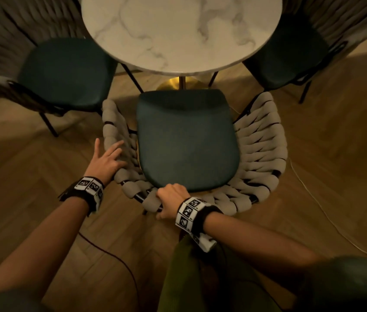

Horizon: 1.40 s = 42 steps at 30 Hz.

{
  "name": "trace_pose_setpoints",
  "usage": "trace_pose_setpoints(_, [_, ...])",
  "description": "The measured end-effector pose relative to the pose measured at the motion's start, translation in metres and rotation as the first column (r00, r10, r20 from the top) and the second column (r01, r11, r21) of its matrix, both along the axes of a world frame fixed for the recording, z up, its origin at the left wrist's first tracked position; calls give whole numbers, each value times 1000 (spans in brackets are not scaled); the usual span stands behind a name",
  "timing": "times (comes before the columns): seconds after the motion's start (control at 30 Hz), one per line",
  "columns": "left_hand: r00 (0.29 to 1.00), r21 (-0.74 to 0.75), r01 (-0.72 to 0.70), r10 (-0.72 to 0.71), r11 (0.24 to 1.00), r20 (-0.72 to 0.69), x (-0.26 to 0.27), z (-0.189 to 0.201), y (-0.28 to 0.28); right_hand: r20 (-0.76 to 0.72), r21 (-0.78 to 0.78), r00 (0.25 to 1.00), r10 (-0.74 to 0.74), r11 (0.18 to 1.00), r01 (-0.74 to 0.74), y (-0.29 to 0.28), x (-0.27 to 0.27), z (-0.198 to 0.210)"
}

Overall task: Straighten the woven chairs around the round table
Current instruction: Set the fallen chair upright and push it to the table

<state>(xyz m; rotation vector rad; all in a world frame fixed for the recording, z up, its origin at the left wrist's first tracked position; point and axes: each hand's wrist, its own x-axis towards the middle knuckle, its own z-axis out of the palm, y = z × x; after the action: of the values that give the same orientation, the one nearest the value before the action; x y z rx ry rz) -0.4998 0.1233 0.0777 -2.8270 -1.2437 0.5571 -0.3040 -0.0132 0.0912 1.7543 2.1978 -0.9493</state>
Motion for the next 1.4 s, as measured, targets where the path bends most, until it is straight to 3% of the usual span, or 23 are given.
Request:
trace_pose_setpoints(0.23, [971, -44, -177, 167, 983, -172, -34, -30, -9, -12, -84, 999, 33, 996, -34, 0, -35, -18])
trace_pose_setpoints(0.3, [974, -97, -213, 203, 972, -103, -41, -41, -19, -23, -118, 999, 25, 993, -28, -5, -39, -24])
trace_pose_setpoints(0.4, [935, -103, -279, 294, 955, 198, -50, -50, -33, -118, -203, 991, -69, 978, 44, -9, -26, -28])
trace_pose_setpoints(0.43, [859, -138, -356, 382, 924, 340, -51, -49, -39, -185, -238, 971, -152, 965, 106, -8, -16, -29])
trace_pose_setpoints(0.47, [710, -224, -477, 523, 850, 472, -50, -46, -46, -233, -246, 943, -238, 953, 179, -7, -2, -28])
trace_pose_setpoints(0.53, [224, -523, -654, 800, 547, 557, -42, -44, -64, -247, -127, 897, -367, 930, 346, -4, 39, -25])
trace_pose_setpoints(0.57, [-24, -685, -624, 867, 377, 499, -39, -48, -73, -221, -16, 876, -429, 900, 436, -2, 66, -25])
trace_pose_setpoints(0.6, [-212, -809, -540, 892, 233, 399, -35, -51, -81, -169, 91, 845, -508, 845, 526, -1, 96, -24])
trace_pose_setpoints(0.63, [-326, -880, -457, 897, 129, 300, -33, -55, -86, -101, 166, 784, -613, 766, 620, -1, 126, -21])
trace_pose_setpoints(0.67, [-363, -903, -423, 898, 78, 248, -32, -61, -88, -32, 196, 683, -729, 666, 720, -1, 155, -19])
trace_pose_setpoints(0.7, [-343, -898, -435, 909, 69, 236, -30, -63, -88, 23, 195, 561, -827, 554, 809, -2, 182, -17])
trace_pose_setpoints(0.77, [-233, -824, -551, 925, 129, 300, -27, -69, -84, 30, 109, 357, -934, 358, 927, -3, 221, -18])
trace_pose_setpoints(0.83, [-206, -791, -596, 925, 139, 318, -23, -72, -78, -28, 9, 257, -966, 257, 966, -3, 242, -29])
trace_pose_setpoints(0.97, [-201, -800, -585, 932, 133, 301, -23, -75, -66, 31, -5, 266, -964, 266, 964, -6, 254, -48])
trace_pose_setpoints(1.23, [-51, -717, -651, 927, 250, 370, 4, -58, -25, 12, 55, 273, -962, 273, 960, 8, 271, -51])
trace_pose_setpoints(1.4, [-38, -709, -654, 924, 264, 379, 19, -56, 0, 56, 77, 312, -949, 315, 946, 30, 286, -51])
